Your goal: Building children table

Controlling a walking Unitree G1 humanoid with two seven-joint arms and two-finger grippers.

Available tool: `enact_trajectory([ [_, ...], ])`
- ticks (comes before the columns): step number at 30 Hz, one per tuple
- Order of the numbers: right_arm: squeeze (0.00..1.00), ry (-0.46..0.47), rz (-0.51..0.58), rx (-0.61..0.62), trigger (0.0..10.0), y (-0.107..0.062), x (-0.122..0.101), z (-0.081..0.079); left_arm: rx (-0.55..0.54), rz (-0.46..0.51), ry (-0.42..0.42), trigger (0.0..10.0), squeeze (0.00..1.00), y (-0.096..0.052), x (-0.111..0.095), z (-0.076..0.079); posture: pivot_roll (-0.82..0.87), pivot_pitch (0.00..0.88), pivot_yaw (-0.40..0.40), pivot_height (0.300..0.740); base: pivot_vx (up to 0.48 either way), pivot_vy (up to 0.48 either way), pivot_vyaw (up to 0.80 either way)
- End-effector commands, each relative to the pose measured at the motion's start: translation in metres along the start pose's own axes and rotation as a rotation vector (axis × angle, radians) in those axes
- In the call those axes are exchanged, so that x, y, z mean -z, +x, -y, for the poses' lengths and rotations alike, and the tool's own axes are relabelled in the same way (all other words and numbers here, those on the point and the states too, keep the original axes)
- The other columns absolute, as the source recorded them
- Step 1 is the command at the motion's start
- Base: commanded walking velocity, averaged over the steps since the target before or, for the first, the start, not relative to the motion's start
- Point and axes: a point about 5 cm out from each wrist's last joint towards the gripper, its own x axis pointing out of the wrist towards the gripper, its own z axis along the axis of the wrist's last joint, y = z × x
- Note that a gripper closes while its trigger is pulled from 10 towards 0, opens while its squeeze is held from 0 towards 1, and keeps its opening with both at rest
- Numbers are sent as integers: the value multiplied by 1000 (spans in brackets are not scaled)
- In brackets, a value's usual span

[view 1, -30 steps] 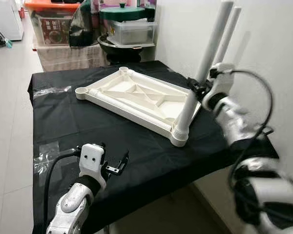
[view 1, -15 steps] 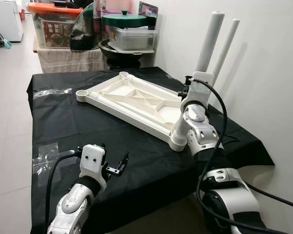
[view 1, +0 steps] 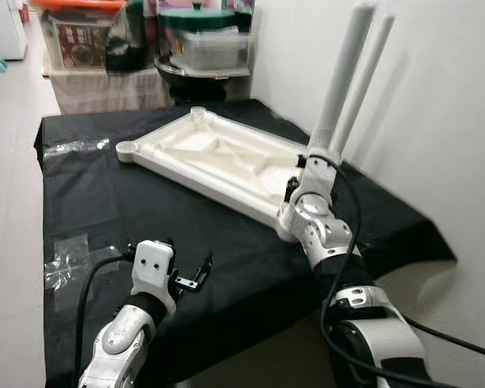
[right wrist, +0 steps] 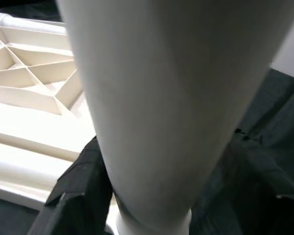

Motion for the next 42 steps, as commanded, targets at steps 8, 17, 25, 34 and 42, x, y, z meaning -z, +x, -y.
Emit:
enact_trajectory([
  [8, 0, 48, 73, -5, 10000, -2, -26, 8, 12, -7, -6, 10000, 0, 1, 2, 3, 73, 0, -116, 740, 0, 0, 0],
  [17, 0, 58, 178, -198, 10000, -11, -67, 17, 19, -5, -3, 10000, 0, 2, 1, 2, 70, 0, -112, 740, 0, 0, 0],
  [25, 0, -23, 248, -405, 10000, -14, -93, 30, 25, -3, -3, 10000, 0, 3, 2, 3, 59, 0, -102, 740, 0, 0, 0],
  [34, 0, -127, 278, -533, 10000, -3, -107, 54, 32, 1, -4, 10000, 0, 4, 1, 3, 55, 0, -99, 740, 0, 0, 0],
  [42, 0, -147, 274, -645, 7608, -2, -113, 52, 28, 0, 1, 10000, 0, 3, 1, 1, 73, 0, -106, 740, 0, 0, 0],
])
